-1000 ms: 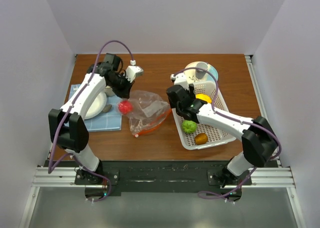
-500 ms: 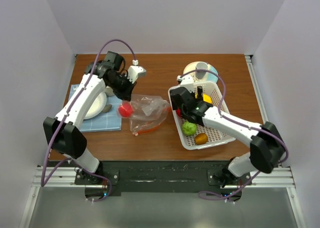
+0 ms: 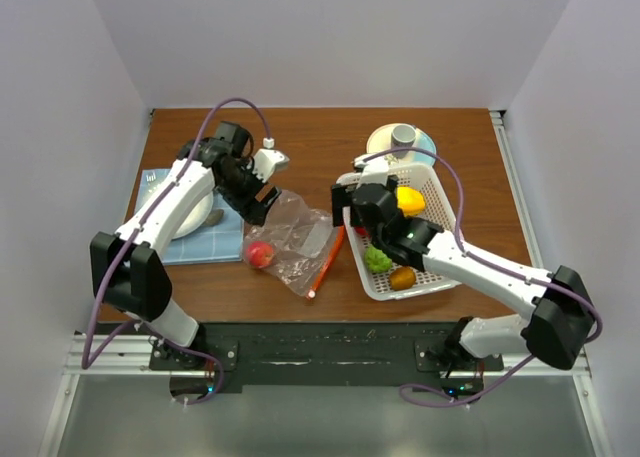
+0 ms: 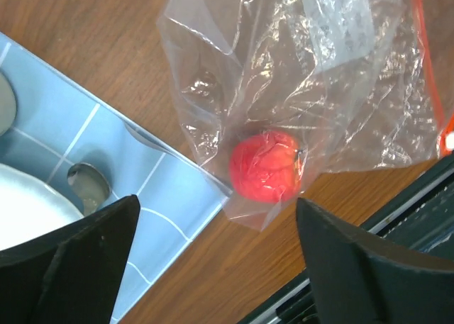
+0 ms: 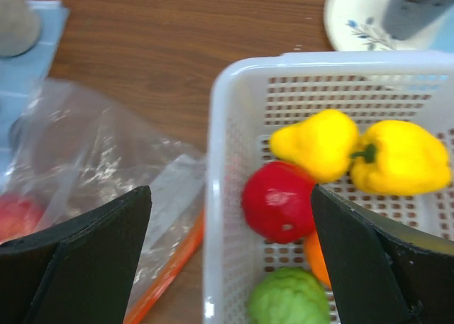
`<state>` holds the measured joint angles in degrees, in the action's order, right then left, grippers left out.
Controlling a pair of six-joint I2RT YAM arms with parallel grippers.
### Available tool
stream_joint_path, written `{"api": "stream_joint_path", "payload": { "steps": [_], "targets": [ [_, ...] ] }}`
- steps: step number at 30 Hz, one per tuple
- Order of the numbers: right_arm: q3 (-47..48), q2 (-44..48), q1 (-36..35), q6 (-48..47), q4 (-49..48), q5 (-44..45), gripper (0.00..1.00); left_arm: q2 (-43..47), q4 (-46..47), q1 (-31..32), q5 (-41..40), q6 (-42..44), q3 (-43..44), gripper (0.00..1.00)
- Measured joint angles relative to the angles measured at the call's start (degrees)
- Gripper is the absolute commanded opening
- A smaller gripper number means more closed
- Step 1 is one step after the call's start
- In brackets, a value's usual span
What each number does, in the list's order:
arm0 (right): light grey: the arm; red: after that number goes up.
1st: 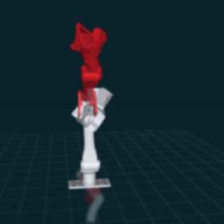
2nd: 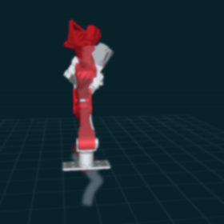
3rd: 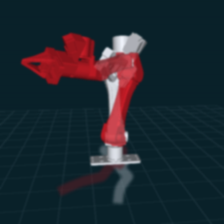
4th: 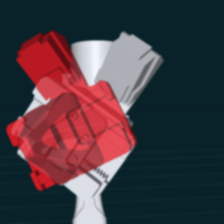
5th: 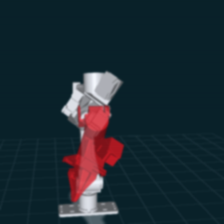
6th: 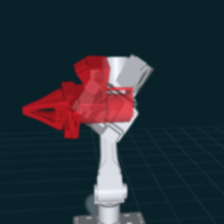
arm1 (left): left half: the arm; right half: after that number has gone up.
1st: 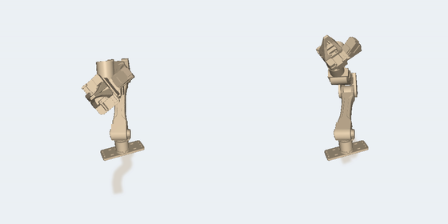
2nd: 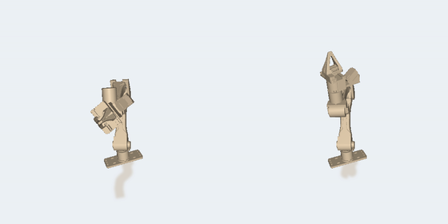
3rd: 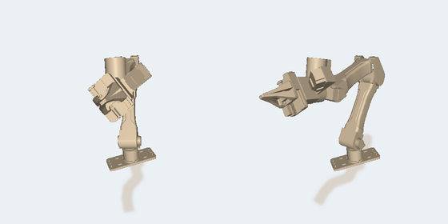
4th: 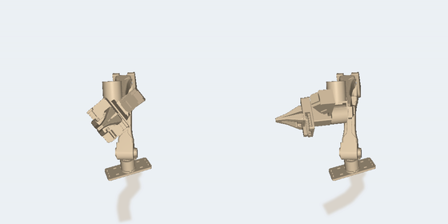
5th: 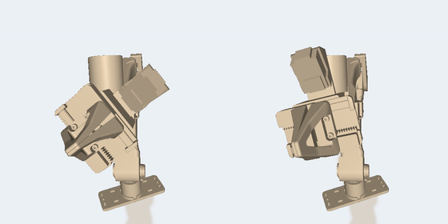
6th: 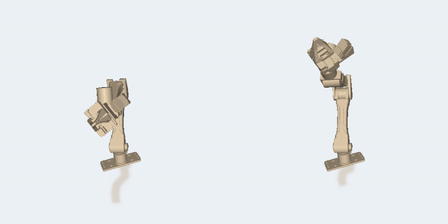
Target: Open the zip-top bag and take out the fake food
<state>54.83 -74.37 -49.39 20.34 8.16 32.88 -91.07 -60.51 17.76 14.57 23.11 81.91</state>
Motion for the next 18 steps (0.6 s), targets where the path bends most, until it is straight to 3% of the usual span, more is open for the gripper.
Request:
{"api": "stream_joint_path", "payload": {
  "steps": [10,18],
  "targets": [
    [2.32,-9.51,-10.1,-0.07,-1.9,-2.6,0.99,6.93,2.36,-0.98,0.85,-0.66,-3.39,1.0],
    [-3.19,0.59,-14.88,1.81,0.07,-0.44,0.99,8.92,3.43,-0.37,8.07,0.61,-14.51,0.99]
  ]
}}
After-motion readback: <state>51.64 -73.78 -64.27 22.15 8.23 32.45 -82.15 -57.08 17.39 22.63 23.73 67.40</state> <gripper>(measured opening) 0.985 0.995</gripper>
